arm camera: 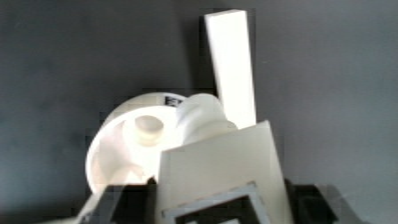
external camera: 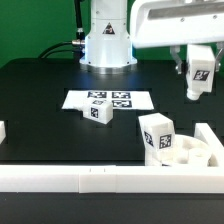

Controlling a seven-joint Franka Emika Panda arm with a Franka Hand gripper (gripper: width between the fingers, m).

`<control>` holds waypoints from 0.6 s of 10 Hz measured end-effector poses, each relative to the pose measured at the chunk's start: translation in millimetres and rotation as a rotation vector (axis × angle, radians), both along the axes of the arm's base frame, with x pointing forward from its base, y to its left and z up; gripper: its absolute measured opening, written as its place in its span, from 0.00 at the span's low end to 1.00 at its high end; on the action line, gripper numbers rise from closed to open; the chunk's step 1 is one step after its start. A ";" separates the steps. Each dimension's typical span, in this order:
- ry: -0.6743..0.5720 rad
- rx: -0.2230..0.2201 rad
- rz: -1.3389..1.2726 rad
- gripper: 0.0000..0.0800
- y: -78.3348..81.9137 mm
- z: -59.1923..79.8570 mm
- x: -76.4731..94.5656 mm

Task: Assemble stool

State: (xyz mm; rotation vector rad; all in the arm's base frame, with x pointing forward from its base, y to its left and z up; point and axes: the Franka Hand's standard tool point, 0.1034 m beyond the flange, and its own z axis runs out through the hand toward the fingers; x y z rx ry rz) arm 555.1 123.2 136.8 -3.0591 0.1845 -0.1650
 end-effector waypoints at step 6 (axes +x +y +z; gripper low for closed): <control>-0.276 0.007 -0.004 0.40 -51.1 -5.9 44.5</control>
Offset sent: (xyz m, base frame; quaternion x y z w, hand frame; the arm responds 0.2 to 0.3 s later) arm 0.0516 -0.0061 -0.0060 0.1921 0.0668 0.0833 0.9756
